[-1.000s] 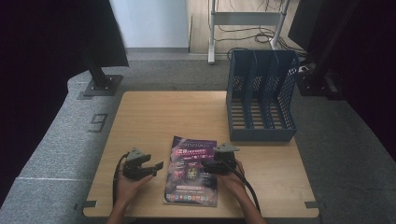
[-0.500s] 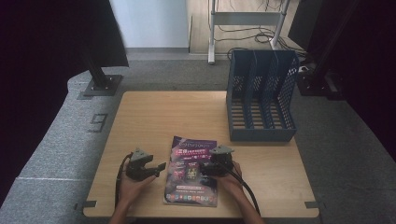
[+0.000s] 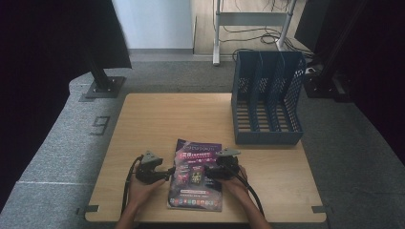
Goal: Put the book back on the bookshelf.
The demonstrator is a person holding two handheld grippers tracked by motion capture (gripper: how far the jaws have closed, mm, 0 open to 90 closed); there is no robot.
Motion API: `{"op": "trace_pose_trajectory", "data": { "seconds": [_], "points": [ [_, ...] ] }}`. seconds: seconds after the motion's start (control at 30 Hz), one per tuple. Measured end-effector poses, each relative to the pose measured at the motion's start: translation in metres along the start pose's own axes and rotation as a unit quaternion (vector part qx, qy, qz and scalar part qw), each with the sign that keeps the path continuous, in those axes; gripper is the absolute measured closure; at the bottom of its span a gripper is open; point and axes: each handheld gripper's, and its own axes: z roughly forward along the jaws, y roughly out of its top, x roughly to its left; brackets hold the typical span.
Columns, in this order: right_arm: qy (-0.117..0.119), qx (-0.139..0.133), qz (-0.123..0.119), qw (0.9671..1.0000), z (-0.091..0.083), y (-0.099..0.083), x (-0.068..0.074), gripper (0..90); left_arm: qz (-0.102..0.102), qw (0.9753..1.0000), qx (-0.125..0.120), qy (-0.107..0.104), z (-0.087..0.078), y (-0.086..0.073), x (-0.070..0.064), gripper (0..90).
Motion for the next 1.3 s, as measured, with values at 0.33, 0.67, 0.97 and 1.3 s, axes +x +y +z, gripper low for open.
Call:
{"op": "trace_pose_trajectory", "data": {
  "seconds": [0.33, 0.67, 0.97, 1.3],
  "points": [
    [0.003, -0.003, -0.004, 1.0, -0.001, -0.001, -0.001, 14.8, 0.004, 0.9996, 0.028, -0.003, 0.029, 0.015, -0.009, 26.5],
    [0.001, -0.01, -0.003, 0.9999, -0.001, -0.003, -0.001, 15.1, 0.006, 0.9993, 0.034, -0.013, 0.041, 0.016, -0.013, 24.3],
    [-0.001, -0.012, -0.002, 0.9999, -0.001, -0.004, 0.0, 15.3, -0.003, 0.9996, 0.03, -0.003, 0.043, 0.016, -0.011, 22.4],
    [-0.002, -0.012, -0.002, 0.9999, -0.001, -0.004, 0.0, 15.4, -0.01, 0.9996, 0.025, -0.013, 0.045, 0.017, -0.013, 22.4]
  ]
}}
